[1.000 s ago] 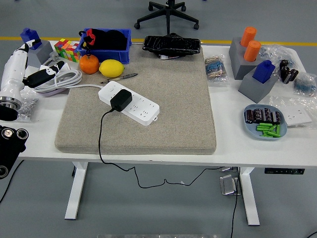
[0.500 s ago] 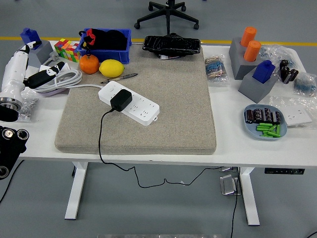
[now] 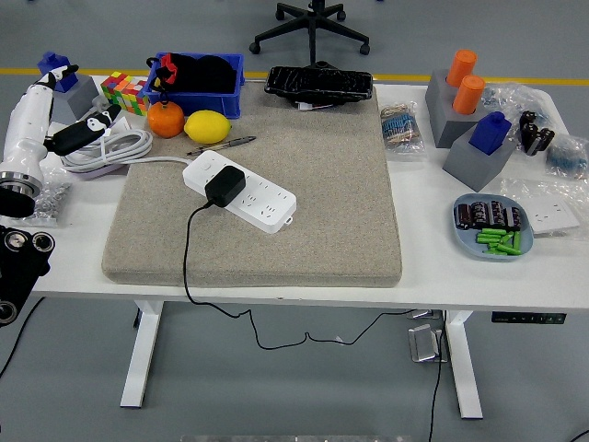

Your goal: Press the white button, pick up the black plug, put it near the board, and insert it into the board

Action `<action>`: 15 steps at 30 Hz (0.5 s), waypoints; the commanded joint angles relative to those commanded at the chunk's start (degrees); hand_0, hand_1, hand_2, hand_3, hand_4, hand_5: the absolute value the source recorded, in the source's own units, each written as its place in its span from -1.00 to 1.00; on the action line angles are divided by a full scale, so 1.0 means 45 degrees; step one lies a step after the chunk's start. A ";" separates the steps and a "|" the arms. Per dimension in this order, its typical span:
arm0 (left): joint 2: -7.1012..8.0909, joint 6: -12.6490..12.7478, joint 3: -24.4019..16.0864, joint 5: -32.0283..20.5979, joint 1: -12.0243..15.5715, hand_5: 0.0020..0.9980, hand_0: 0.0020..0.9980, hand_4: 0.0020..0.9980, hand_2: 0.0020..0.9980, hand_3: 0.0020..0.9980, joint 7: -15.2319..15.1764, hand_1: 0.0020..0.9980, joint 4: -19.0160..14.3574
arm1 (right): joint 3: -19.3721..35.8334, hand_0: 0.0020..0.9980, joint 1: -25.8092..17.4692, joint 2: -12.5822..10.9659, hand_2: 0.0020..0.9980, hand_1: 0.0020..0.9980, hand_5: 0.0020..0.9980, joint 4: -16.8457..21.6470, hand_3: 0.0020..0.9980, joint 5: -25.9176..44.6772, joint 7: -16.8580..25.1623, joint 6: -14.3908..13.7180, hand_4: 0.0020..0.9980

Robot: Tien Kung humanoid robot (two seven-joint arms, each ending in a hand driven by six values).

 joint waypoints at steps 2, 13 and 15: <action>-0.0011 0.0006 -0.0018 -0.0010 0.0026 0.17 1.00 0.78 0.83 0.77 -0.0010 0.92 -0.0001 | 0.0020 0.32 -0.0007 0.0015 0.14 0.16 -0.45 -0.0006 0.13 -0.0014 -0.0012 0.0008 0.23; -0.0030 0.0007 -0.0016 -0.0030 0.0108 0.17 1.00 0.78 0.82 0.77 -0.0018 0.92 -0.0003 | 0.0017 0.32 -0.0041 0.0052 0.14 0.16 -0.45 -0.0024 0.12 -0.0087 -0.0071 0.0044 0.23; -0.0028 0.0000 -0.0030 -0.0024 0.0120 0.17 1.00 0.78 0.82 0.77 -0.0006 0.92 -0.0007 | 0.0000 0.32 -0.0049 0.0059 0.14 0.16 -0.45 -0.0023 0.12 -0.0088 -0.0077 0.0050 0.23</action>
